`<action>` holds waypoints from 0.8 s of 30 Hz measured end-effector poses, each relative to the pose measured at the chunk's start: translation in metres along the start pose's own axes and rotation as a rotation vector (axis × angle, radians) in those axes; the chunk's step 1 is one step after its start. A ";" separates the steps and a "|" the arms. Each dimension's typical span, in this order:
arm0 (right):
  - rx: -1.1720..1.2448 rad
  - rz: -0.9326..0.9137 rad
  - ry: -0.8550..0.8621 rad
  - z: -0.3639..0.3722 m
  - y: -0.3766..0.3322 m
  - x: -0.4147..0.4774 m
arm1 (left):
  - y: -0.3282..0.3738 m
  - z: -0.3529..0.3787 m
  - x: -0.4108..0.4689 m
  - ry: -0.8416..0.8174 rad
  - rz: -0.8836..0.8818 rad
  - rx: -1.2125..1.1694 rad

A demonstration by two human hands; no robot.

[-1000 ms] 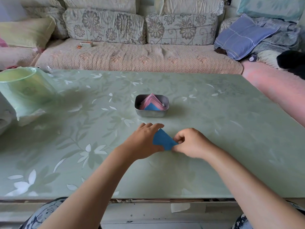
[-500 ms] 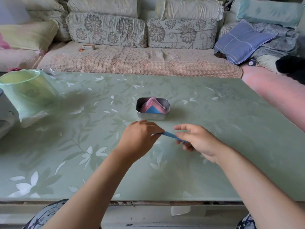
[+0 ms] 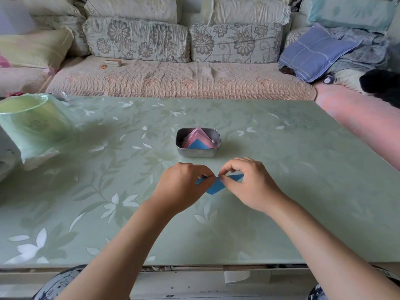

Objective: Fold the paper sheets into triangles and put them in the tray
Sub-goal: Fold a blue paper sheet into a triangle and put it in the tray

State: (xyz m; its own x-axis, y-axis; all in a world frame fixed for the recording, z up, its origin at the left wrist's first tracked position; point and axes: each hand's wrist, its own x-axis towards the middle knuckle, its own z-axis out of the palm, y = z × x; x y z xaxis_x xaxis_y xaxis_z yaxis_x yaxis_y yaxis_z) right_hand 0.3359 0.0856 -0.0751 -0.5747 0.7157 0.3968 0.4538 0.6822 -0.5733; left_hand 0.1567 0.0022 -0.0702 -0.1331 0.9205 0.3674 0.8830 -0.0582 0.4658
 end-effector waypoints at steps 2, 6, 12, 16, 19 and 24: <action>-0.045 -0.034 -0.001 0.001 -0.003 -0.001 | 0.002 0.001 -0.001 0.029 0.013 0.012; -0.086 -0.042 -0.006 0.003 -0.010 -0.004 | 0.003 0.001 -0.002 0.000 0.019 -0.001; -0.123 0.000 -0.016 -0.001 -0.009 -0.002 | 0.000 -0.005 0.000 -0.009 0.030 -0.030; -0.138 0.029 0.008 -0.005 -0.006 -0.002 | -0.010 -0.013 0.002 0.032 0.006 -0.038; -0.149 0.071 0.015 -0.008 -0.001 -0.001 | -0.018 -0.019 0.003 0.052 -0.029 -0.006; -0.191 0.091 0.088 -0.010 0.008 -0.001 | -0.026 -0.024 0.005 0.053 -0.087 0.003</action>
State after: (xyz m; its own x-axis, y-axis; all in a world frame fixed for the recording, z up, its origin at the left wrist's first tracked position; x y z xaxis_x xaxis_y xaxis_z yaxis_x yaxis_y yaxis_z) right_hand 0.3470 0.0913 -0.0726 -0.4676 0.7800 0.4159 0.6263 0.6244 -0.4668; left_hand 0.1219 -0.0013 -0.0614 -0.2330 0.9001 0.3682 0.8682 0.0219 0.4958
